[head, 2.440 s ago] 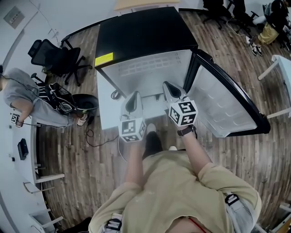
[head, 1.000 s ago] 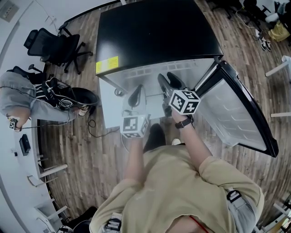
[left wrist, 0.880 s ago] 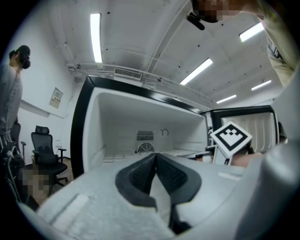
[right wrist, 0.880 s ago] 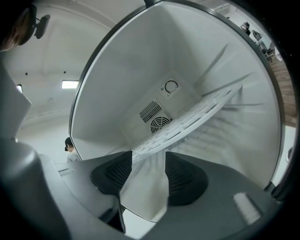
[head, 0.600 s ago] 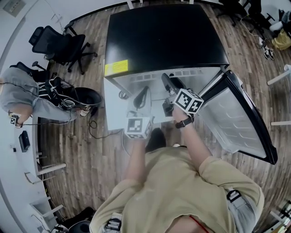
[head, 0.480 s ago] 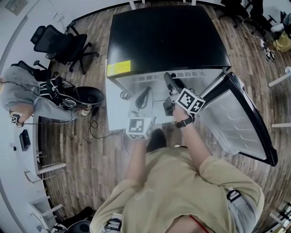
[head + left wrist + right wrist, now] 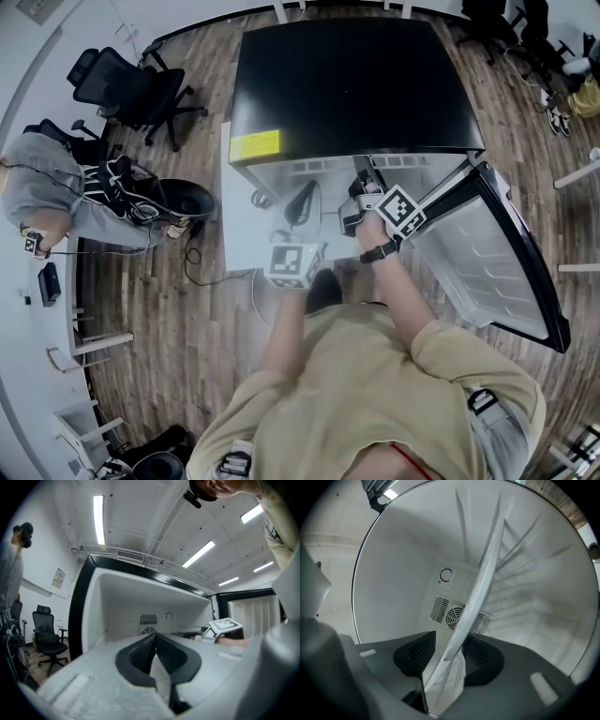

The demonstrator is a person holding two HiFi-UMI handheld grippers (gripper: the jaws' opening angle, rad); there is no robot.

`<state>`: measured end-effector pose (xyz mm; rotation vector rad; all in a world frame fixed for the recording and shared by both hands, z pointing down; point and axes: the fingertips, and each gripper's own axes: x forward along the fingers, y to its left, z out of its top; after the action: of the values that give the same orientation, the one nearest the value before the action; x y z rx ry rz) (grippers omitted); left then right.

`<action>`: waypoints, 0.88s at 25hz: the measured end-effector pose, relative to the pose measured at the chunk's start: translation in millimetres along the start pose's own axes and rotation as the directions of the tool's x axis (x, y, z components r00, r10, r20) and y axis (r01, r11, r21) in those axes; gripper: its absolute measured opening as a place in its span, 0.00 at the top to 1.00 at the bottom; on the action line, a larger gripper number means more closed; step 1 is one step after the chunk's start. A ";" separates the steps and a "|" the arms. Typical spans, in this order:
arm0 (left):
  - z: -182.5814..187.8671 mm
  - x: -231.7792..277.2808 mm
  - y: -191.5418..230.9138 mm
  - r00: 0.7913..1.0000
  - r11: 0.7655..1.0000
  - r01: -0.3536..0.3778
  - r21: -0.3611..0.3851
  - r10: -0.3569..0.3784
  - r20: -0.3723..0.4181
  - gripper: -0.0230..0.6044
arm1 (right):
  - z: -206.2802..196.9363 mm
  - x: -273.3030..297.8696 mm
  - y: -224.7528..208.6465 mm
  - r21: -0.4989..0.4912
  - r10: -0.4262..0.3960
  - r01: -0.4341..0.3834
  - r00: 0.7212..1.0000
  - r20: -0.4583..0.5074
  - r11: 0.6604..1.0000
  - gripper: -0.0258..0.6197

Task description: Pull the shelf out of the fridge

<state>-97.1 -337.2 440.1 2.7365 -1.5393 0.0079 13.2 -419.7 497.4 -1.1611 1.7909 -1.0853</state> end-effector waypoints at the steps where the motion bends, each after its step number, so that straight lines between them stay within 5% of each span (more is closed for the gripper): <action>1: -0.8 0.1 -0.1 1.000 1.000 -0.001 -0.002 0.001 0.001 0.96 | 1.6 0.9 -1.3 0.007 -0.001 0.001 1.000 0.011 1.000 0.70; 22: 11.4 13.9 8.7 0.999 0.999 0.010 -0.036 -0.008 0.038 0.96 | 12.8 29.7 -13.3 0.085 -0.020 0.017 0.999 0.035 0.996 0.73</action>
<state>-97.3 -353.6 428.8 2.7315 -1.5203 -0.0719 19.2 -454.0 500.9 -1.1418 1.6934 -1.1333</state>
